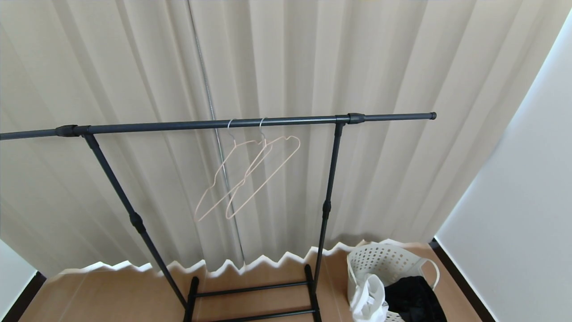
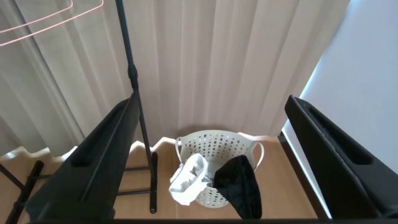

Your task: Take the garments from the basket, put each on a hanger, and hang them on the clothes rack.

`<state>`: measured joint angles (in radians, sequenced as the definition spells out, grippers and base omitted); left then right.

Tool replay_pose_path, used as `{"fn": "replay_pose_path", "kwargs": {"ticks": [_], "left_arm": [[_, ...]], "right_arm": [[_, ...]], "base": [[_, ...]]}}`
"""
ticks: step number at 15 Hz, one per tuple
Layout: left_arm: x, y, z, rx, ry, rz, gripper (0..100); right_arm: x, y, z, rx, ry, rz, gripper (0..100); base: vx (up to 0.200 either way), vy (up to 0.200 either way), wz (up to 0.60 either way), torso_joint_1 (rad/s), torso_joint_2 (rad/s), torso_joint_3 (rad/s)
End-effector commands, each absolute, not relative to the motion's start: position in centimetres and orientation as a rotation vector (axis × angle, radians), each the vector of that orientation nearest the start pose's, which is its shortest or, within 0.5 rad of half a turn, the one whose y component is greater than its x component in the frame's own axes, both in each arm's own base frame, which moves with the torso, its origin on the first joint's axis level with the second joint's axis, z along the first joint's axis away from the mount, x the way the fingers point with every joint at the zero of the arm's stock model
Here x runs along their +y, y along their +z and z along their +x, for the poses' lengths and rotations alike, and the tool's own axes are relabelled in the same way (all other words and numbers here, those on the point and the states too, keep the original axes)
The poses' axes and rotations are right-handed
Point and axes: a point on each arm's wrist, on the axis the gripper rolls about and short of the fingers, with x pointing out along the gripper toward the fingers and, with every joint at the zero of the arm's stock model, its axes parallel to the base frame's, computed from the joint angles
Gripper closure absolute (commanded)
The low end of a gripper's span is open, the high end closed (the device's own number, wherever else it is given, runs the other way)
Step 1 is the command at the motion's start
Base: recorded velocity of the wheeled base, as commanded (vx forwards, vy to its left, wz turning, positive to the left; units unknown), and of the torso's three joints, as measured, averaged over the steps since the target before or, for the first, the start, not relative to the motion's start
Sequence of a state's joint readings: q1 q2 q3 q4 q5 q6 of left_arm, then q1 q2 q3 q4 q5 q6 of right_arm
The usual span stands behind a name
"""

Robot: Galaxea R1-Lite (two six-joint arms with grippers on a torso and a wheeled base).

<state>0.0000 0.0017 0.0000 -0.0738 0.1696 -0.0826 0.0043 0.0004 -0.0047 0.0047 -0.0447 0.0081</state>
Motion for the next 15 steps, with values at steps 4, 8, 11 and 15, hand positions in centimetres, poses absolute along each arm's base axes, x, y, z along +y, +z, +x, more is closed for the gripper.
{"fn": "replay_pose_path", "kwargs": {"ticks": [4,8,11,15], "left_arm": [[0.38,8.32,-2.33,-0.08,0.167,-0.089,0],[0.38,8.32,-2.33,-0.081,0.167,-0.09,0],[0.38,8.3,-2.33,-0.079,0.167,-0.089,0],[0.36,8.3,-2.32,-0.078,0.158,-0.082,0]], "right_arm": [[-0.11,7.61,-2.32,0.001,-0.04,0.006,0],[-0.11,7.63,-2.32,0.0,-0.04,0.012,0],[-0.11,7.63,-2.32,0.0,-0.04,0.012,0],[-0.11,7.63,-2.32,0.0,-0.038,0.009,0]], "base": [[0.0,0.0,0.0,0.0,0.0,0.0],[0.0,0.0,0.0,0.0,0.0,0.0],[0.0,0.0,0.0,0.0,0.0,0.0],[0.0,0.0,0.0,0.0,0.0,0.0]]}}
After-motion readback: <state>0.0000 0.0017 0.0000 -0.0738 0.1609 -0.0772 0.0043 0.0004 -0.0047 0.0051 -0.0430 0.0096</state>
